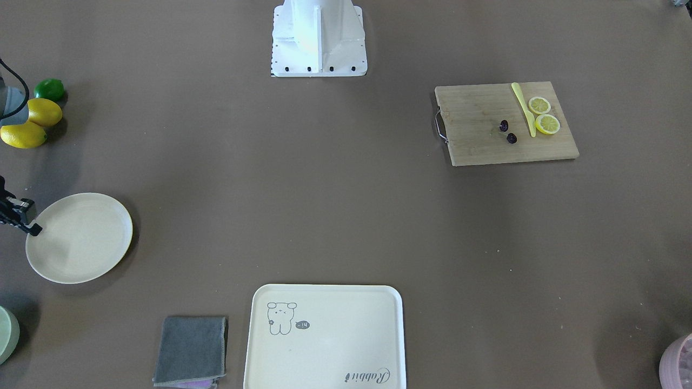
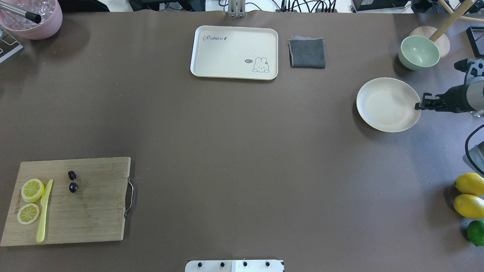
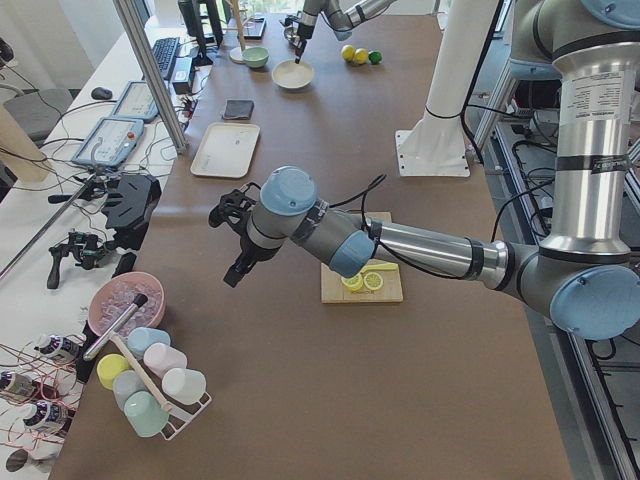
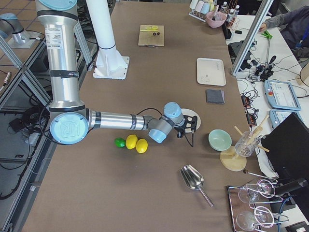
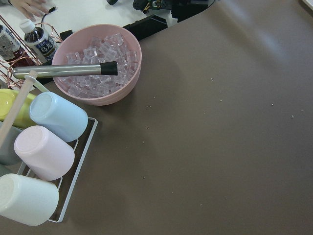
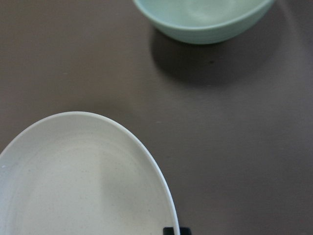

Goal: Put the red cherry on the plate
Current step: 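Slide the white plate with the right gripper toward the table center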

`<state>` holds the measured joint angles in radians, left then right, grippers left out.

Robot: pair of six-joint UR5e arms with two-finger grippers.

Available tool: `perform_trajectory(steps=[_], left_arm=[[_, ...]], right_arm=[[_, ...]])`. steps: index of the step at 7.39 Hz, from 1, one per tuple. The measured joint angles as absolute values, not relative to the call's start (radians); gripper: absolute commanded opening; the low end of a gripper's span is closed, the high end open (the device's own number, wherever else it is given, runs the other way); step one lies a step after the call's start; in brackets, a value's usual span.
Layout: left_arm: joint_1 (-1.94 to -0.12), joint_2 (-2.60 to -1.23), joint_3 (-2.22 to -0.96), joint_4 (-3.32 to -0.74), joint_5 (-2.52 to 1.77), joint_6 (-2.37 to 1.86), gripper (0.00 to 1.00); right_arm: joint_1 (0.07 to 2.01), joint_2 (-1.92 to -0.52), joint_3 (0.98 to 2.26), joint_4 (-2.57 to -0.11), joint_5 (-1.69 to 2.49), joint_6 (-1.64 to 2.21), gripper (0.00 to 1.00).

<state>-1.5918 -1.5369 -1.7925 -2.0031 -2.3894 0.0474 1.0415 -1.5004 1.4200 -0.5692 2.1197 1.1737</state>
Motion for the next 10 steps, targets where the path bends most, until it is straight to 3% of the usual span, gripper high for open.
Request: perform_trajectory(steps=[3, 7, 8, 9, 10], left_arm=[[-1.592, -1.537, -1.794, -2.002, -2.395, 0.046, 0.99], [-1.592, -1.537, -1.795, -2.003, -2.397, 0.009, 0.99], [-1.592, -1.537, -1.795, -2.003, -2.398, 0.006, 0.99], [-1.592, -1.537, -1.795, -2.003, -2.398, 0.006, 0.99], [-1.592, -1.537, -1.795, -2.003, -2.398, 0.006, 0.99]], right_arm=[[0.826, -1.372, 1.56, -0.6, 1.994, 1.512, 0.0], [0.495, -1.132, 1.666, -0.985, 1.638, 1.676, 0.0], [0.438, -1.092, 1.667, -1.051, 1.574, 1.688, 0.44], [0.404, -1.064, 1.666, -1.097, 1.54, 1.693, 0.68], [0.386, -1.052, 1.666, -1.118, 1.519, 1.693, 1.0]])
